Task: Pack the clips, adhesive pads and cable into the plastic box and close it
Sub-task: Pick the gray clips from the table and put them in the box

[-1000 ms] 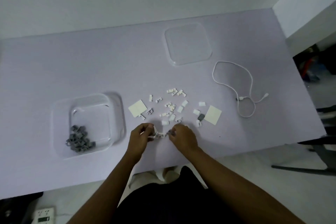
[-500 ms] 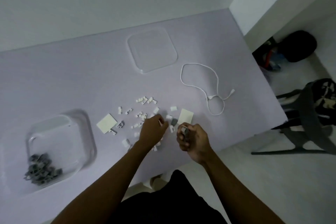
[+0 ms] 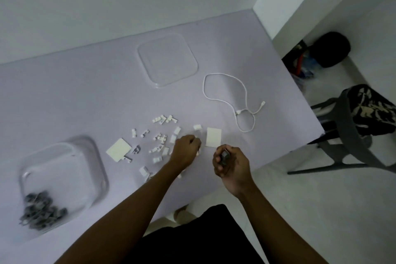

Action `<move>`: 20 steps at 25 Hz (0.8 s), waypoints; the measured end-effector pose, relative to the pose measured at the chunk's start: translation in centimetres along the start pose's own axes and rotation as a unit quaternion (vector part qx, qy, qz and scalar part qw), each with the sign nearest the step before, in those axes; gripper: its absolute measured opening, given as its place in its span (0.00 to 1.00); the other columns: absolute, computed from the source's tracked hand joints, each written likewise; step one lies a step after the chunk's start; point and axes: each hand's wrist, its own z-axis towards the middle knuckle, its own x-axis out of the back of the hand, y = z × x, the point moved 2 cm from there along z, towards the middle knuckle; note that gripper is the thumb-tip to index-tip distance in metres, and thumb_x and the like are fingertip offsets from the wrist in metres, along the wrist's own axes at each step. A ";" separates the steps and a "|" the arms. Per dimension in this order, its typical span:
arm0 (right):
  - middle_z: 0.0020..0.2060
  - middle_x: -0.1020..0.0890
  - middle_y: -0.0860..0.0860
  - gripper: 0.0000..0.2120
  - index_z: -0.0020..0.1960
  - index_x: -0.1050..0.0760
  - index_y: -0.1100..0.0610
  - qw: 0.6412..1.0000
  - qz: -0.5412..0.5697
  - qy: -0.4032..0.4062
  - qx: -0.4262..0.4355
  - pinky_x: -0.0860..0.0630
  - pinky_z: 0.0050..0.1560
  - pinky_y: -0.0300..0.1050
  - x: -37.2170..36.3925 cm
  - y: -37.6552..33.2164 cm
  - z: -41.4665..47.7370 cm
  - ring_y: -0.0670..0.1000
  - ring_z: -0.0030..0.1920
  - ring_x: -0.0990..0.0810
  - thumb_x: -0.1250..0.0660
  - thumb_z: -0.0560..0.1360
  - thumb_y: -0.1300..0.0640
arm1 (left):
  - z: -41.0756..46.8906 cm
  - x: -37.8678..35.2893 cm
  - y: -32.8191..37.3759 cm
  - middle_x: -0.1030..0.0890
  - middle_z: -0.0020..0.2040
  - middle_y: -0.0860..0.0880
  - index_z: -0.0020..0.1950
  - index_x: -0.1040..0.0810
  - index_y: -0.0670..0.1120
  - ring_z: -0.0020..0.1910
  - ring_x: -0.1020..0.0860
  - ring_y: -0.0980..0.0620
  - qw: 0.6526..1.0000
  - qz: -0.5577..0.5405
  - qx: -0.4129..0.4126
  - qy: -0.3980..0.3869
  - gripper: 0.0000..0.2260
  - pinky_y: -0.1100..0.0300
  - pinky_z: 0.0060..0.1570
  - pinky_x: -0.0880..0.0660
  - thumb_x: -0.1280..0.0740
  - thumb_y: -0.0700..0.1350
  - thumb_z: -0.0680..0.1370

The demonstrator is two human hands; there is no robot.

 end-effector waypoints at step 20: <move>0.28 0.30 0.52 0.17 0.34 0.28 0.57 0.950 -0.275 -0.076 -0.126 0.44 0.26 0.41 -27.8 19.0 1.8 0.48 0.24 0.37 0.36 0.80 0.51 | -19.4 30.2 -21.7 0.20 0.48 0.41 0.48 0.21 0.41 0.48 0.20 0.40 0.915 0.331 0.143 0.183 0.13 0.52 0.46 0.25 0.43 0.46 0.82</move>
